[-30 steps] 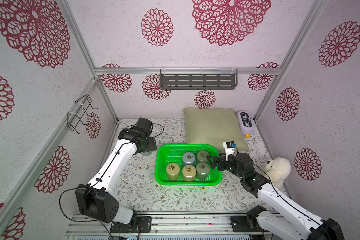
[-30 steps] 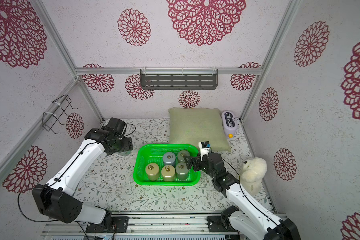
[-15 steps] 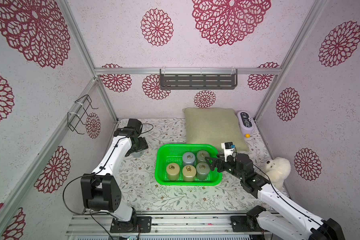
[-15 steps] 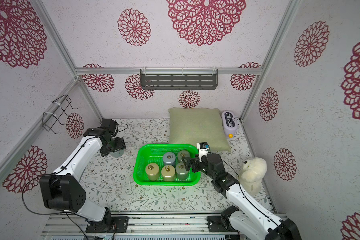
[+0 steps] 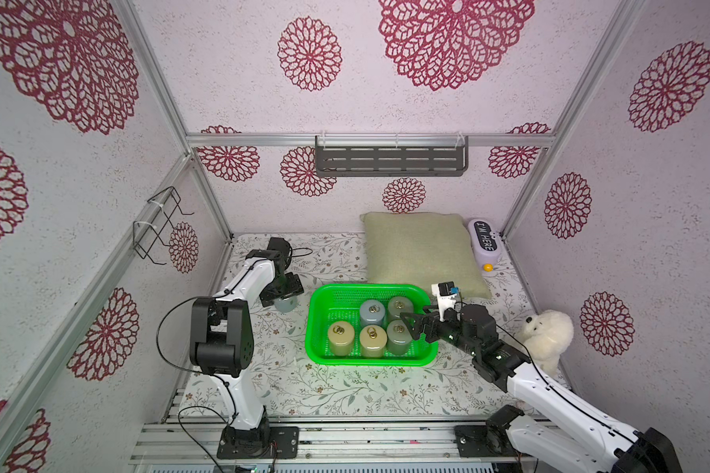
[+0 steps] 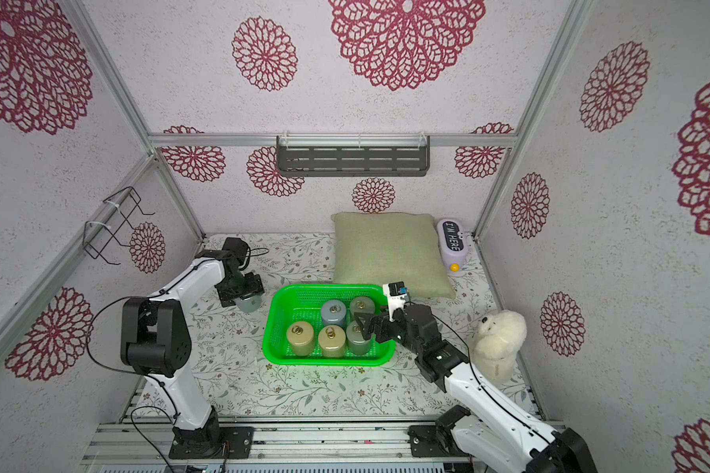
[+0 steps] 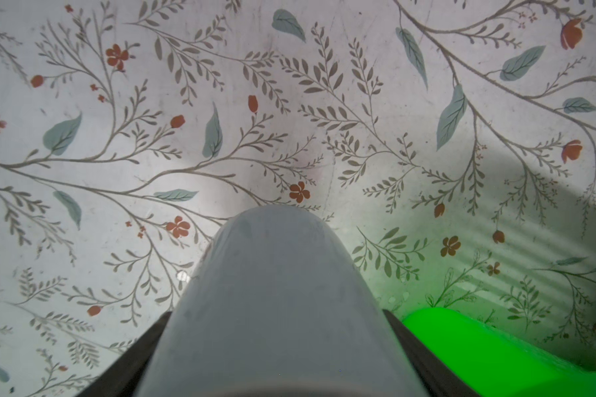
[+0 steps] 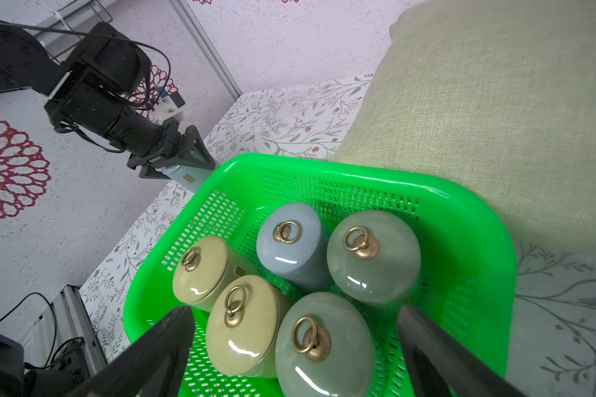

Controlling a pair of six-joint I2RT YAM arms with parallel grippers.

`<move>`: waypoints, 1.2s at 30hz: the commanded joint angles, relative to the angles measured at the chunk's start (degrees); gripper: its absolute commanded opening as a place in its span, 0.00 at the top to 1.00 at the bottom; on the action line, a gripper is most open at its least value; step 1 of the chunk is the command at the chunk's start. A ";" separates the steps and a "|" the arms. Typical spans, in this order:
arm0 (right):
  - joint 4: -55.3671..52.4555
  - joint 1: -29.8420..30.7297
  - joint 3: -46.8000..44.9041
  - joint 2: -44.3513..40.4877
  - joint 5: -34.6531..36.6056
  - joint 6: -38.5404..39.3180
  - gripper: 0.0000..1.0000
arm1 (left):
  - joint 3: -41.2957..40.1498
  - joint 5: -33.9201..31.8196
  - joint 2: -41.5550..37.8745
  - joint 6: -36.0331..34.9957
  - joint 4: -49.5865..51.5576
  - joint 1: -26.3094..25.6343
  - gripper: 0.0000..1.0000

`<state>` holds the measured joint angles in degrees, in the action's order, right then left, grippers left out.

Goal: Take the tea canister out of the basket
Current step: Place the tea canister at the center of the board.

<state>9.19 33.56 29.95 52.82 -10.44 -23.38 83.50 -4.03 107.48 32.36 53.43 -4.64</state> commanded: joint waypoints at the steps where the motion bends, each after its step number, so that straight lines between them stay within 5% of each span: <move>1: 2.09 0.54 0.26 0.09 1.47 1.38 0.01 | 1.16 3.26 0.14 -0.12 -3.02 0.24 0.24; 22: 1.27 0.72 0.37 0.10 3.42 1.71 0.01 | 0.81 1.23 8.11 0.16 -1.22 -0.80 0.16; 26: 1.23 0.72 0.37 0.09 3.60 1.75 0.01 | 0.96 1.20 6.97 0.00 -0.78 -0.89 0.01; 36: 0.92 0.72 0.32 -0.26 4.02 1.67 0.01 | 0.37 0.87 -2.33 0.26 1.23 -1.11 0.03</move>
<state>9.13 34.02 29.95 53.15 -7.51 -22.90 83.53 -2.46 110.59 32.62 53.52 -5.39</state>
